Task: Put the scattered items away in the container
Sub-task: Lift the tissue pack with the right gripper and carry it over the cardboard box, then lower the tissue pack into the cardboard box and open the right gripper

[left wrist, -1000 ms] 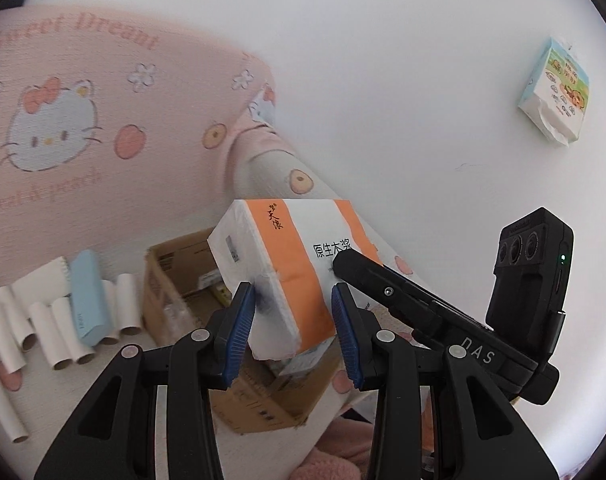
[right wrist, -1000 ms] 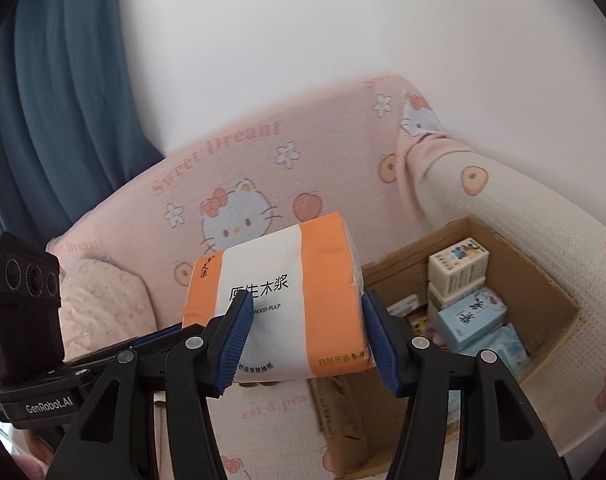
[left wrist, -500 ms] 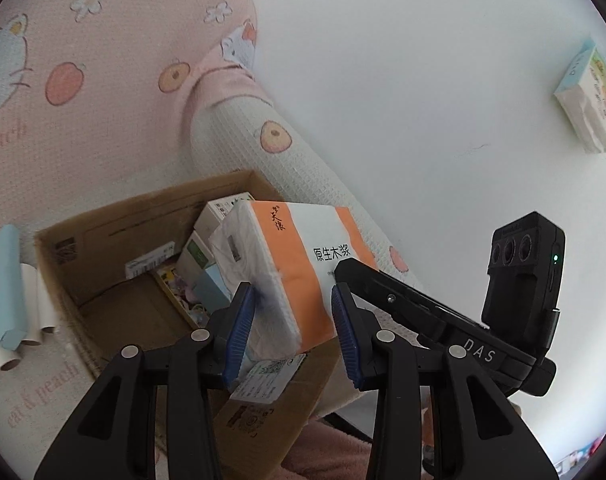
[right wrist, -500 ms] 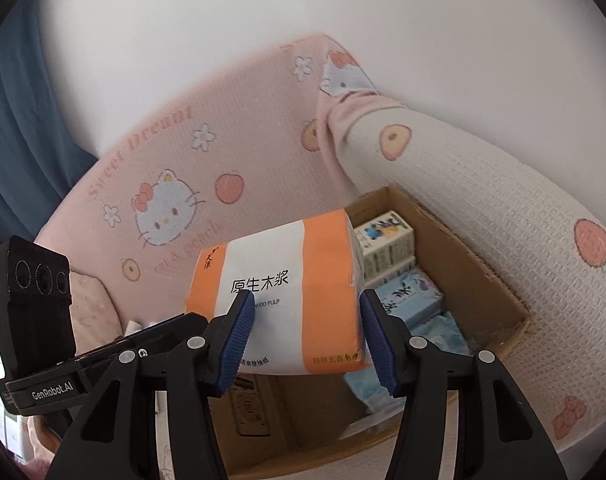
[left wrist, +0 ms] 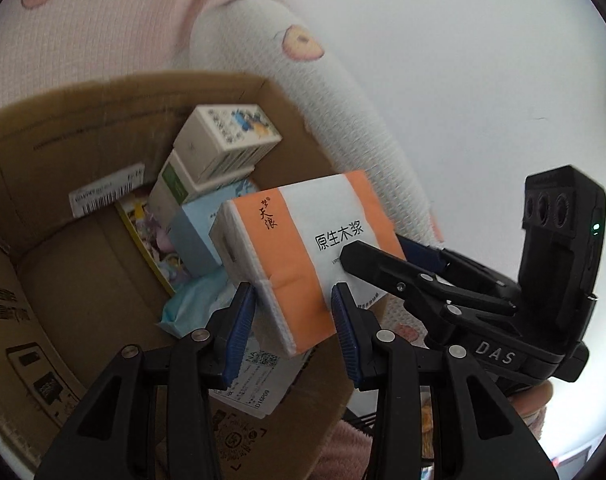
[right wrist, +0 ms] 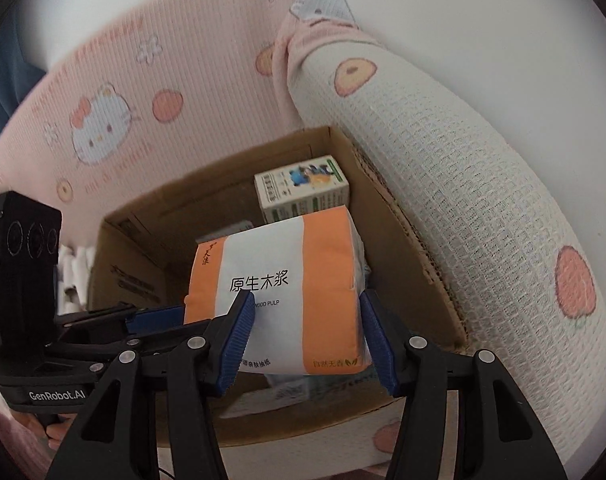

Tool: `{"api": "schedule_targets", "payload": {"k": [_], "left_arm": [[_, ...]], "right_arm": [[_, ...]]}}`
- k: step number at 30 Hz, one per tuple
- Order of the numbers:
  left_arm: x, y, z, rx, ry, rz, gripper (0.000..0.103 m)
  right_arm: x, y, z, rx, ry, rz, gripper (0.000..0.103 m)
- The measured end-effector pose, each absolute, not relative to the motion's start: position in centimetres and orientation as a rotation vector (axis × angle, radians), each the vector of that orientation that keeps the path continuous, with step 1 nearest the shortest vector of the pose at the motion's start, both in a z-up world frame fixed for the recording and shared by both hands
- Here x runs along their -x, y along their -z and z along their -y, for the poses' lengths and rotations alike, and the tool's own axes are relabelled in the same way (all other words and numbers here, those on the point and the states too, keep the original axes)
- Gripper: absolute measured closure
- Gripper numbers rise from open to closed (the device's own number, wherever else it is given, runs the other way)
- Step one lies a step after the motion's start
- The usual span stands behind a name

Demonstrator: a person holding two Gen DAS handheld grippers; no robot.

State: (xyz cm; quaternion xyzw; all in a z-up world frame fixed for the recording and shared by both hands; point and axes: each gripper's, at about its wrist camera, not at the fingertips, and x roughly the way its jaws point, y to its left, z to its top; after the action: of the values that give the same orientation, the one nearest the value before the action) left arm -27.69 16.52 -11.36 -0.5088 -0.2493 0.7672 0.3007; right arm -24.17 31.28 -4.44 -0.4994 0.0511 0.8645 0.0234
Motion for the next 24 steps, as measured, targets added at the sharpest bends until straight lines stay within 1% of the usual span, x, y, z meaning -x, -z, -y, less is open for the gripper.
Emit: {"api": "schedule_targets", "payload": {"k": [4,9,14,16,19,22,24], "left_arm": [[28.8,12.8,-17.4,1.467,-1.973,0.642,0.061],[29.6,14.5,-19.2,1.618,-1.904,0.582,0.061],[29.8,15.9,-20.6,1.695,-1.848,0.538,0.061],[29.8,16.3,-21.1,1.72,-1.834,0.513,0.061],[29.4,16.7,-21.9,1.767,-1.825,0.43,0.061],[29.3,16.9,-22.1,1.794,-1.811,0.409,0.061],[29.1,16.6,-21.8,1.798,-1.814,0.413,0.061]], "right_arm": [[25.0,5.4,-31.6,1.657,-2.608,-0.128,0.051],[25.6,6.6,-32.4,1.791,-2.487,-0.106,0.061],[25.5,7.8,-34.0,1.854,-2.391,-0.201,0.063],[25.6,8.0,-34.2,1.849,-2.386,-0.199,0.063],[26.2,8.3,-33.8,1.858,-2.353,-0.144,0.064],[26.5,8.8,-33.3,1.898,-2.296,-0.035,0.064],[26.4,8.7,-33.3,1.909,-2.263,-0.013,0.063]]}}
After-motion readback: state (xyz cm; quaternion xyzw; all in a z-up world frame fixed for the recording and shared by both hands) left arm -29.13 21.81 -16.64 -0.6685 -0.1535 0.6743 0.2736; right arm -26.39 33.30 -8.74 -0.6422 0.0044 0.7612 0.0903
